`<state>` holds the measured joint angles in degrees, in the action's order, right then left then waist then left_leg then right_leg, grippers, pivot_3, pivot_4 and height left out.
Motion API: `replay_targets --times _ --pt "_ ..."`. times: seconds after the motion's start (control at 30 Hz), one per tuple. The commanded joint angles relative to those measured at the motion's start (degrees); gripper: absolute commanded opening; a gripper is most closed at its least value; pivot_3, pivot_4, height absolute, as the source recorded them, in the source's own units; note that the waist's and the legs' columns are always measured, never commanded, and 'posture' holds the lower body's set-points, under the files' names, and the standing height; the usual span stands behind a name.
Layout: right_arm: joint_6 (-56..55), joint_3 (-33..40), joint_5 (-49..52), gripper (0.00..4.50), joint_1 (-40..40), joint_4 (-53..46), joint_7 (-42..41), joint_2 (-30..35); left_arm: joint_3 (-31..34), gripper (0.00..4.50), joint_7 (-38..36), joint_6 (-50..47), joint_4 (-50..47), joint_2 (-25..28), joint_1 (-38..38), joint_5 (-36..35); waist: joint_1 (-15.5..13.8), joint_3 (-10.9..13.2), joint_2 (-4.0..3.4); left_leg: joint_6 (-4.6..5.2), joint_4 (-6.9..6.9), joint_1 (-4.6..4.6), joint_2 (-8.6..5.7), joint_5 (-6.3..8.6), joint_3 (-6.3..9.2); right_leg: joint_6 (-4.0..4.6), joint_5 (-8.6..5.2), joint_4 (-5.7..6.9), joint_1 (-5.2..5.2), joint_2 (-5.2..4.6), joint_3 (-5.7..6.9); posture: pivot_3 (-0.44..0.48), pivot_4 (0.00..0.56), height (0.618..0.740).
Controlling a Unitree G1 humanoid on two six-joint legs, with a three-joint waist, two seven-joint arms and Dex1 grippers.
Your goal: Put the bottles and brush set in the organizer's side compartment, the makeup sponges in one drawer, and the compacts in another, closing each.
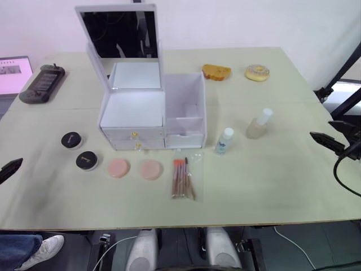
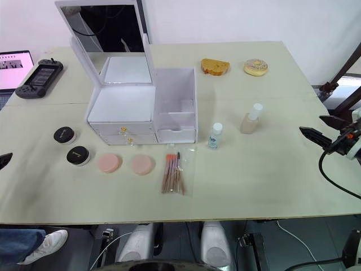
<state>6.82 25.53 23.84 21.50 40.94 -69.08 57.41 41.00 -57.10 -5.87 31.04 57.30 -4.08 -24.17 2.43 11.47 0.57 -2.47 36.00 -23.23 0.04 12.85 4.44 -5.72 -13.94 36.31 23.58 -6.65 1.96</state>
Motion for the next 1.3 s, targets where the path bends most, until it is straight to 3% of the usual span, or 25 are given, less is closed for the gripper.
replay_targets --times 0.03,0.3,0.53,0.87,0.97,1.17,1.3 --pt "-2.11 0.75 0.48 4.41 0.98 0.52 -1.6 0.89 0.78 4.5 -0.63 0.67 -1.03 0.27 -0.22 -0.57 0.0 0.0 0.0 0.0 0.0 0.0 0.0 0.0 0.0 0.0 0.0 0.0 0.0 0.0 0.0 0.0 0.15 0.74" --pt "-5.53 0.83 1.01 4.41 0.62 1.34 -5.63 0.36 1.37 4.5 -1.12 -0.87 -4.53 -1.02 -1.38 -1.91 0.03 0.0 0.01 0.0 0.03 0.03 0.0 0.0 -0.07 -0.02 0.01 0.0 0.0 0.0 -0.06 0.0 0.15 0.74" --pt "-3.79 0.18 1.36 4.41 -0.85 -3.9 -6.15 -0.63 1.63 4.5 -2.96 -5.26 -11.55 -2.46 -4.62 -4.41 0.07 0.0 0.0 0.0 0.01 0.06 0.0 0.0 -0.11 -0.02 0.02 0.0 -0.01 0.0 -0.12 0.0 0.15 0.74" --pt "1.07 0.11 1.88 4.41 -2.26 -10.78 -4.57 -1.27 2.13 4.5 -2.32 -7.43 -15.59 -3.36 -5.43 -4.64 -0.15 0.0 0.0 0.0 0.05 0.06 0.0 0.0 -0.12 -0.01 0.02 0.0 -0.02 0.0 -0.14 0.0 0.15 0.74" --pt "9.49 0.13 4.44 4.41 -2.72 -13.88 -5.25 0.0 1.27 4.5 -0.54 -8.62 -16.67 -2.97 -5.3 -3.5 -0.2 0.0 0.0 0.0 0.04 0.05 0.0 0.0 -0.12 -0.01 0.02 0.0 -0.01 0.0 -0.14 0.0 0.15 0.74" --pt "20.18 2.1 8.06 4.41 -5.23 -22.4 -3.85 2.21 -1.5 4.5 -2.41 -22.78 -30.05 -0.14 -2.27 -10.92 -0.94 0.0 0.01 -0.01 0.09 0.02 0.0 0.0 -0.1 -0.01 0.02 0.0 -0.01 -0.01 -0.14 0.0 0.15 0.74" --pt "24.97 4.39 9.74 4.41 -8.65 -28.78 -1.84 2.87 -7.26 4.5 -2.3 -30.83 -38.17 3.19 7.17 -17.1 -2.06 0.0 0.0 -0.01 0.13 0.01 0.0 0.01 -0.11 -0.01 0.02 -0.01 -0.01 -0.01 -0.14 0.0 0.15 0.74"
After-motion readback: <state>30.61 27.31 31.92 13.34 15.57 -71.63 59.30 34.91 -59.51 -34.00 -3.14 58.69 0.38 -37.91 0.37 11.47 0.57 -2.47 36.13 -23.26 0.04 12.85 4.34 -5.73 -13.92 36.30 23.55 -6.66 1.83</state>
